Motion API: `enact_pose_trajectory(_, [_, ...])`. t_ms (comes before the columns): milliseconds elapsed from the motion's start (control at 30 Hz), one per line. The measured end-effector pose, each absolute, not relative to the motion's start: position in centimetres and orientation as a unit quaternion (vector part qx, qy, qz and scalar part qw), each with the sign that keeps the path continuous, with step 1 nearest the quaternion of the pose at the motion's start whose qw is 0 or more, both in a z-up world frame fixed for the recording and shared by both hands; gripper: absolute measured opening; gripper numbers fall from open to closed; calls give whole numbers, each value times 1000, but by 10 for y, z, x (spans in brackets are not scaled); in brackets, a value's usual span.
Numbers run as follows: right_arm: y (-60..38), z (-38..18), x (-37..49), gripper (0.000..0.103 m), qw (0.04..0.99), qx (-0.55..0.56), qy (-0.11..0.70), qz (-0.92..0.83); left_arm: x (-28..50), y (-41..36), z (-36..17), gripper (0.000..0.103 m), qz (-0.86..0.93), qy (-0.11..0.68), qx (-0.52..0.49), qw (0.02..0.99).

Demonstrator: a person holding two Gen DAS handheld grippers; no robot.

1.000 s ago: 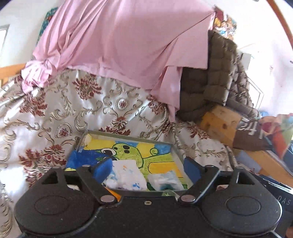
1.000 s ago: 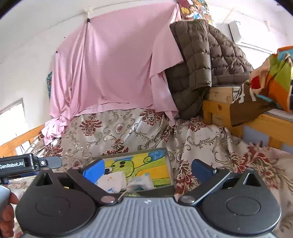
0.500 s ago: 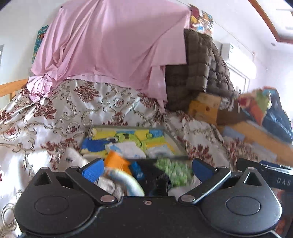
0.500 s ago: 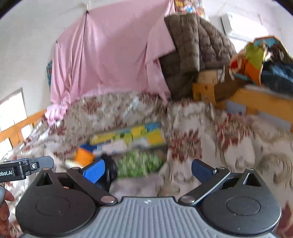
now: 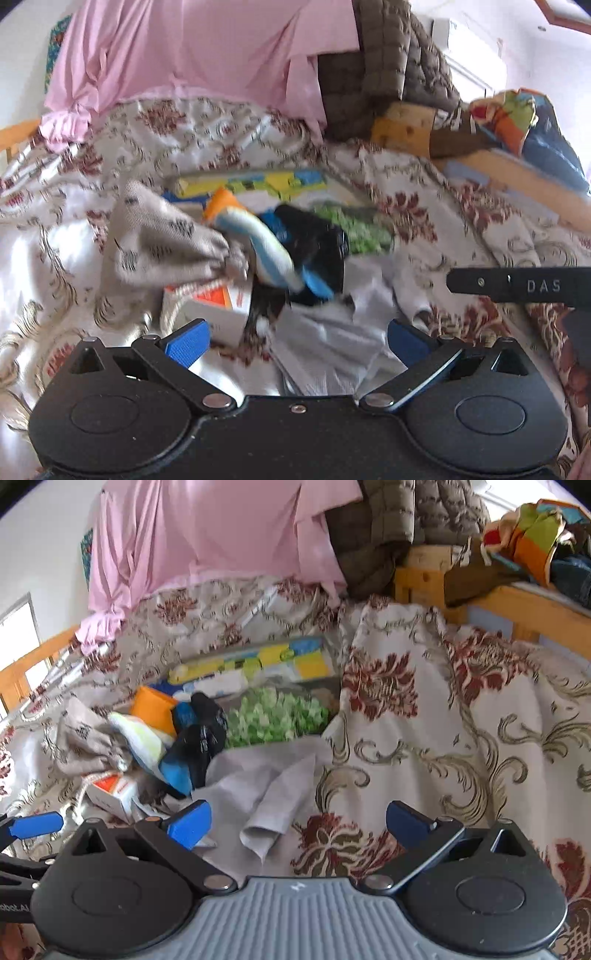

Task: Organize soft objects
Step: 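Move left tool to the grey face mask while right tool reaches the grey cloth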

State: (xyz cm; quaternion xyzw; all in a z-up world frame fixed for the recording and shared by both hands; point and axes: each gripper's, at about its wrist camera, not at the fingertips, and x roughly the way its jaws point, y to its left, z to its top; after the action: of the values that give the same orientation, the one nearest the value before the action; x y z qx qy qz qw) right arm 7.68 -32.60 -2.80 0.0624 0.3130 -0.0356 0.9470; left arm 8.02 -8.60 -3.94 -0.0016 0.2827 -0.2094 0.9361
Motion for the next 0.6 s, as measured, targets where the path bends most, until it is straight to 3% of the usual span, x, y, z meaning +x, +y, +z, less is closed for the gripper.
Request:
enact_pose_trajectory(267, [-325,-35,90,103,944,47,325,-25,105,-85,-59,102,-218,351,-72,908])
enact_pose_trajectory(600, [-336,-54,122,103,948,33,316,20,126,-90,-64,102,-214,373,-130,894])
